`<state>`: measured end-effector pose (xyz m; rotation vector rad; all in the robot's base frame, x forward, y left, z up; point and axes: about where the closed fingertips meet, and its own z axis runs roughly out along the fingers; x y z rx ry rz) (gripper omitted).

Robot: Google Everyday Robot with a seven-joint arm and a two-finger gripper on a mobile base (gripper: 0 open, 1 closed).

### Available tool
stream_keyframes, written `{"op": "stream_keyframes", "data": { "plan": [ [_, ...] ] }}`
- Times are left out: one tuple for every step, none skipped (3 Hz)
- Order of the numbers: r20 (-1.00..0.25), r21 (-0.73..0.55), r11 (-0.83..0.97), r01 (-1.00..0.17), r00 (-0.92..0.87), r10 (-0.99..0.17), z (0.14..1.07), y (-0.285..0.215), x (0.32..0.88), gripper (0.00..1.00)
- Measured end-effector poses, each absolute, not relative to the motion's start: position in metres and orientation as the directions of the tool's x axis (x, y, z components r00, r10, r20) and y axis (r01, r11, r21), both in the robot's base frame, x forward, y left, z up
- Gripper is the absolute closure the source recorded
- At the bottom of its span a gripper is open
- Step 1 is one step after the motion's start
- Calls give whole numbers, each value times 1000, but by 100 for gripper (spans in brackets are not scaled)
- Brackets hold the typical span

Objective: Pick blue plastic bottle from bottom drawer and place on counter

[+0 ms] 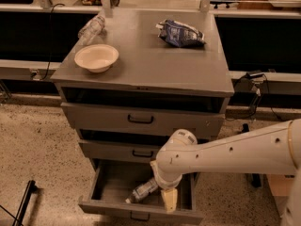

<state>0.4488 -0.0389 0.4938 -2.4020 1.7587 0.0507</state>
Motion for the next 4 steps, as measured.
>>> {"op": "stream_keyframes", "data": {
  "plan": [
    [-138,-193,-320,-928,349,-927,490,-28,466,0],
    [-139,-149,-326,-933,346,-928,471,-27,472,0],
    [-167,-146,-335,-931,357,-919,422,-24,486,0],
    [-209,-222,-369,-902,414,-886,379,-18,500,0]
  ]
}}
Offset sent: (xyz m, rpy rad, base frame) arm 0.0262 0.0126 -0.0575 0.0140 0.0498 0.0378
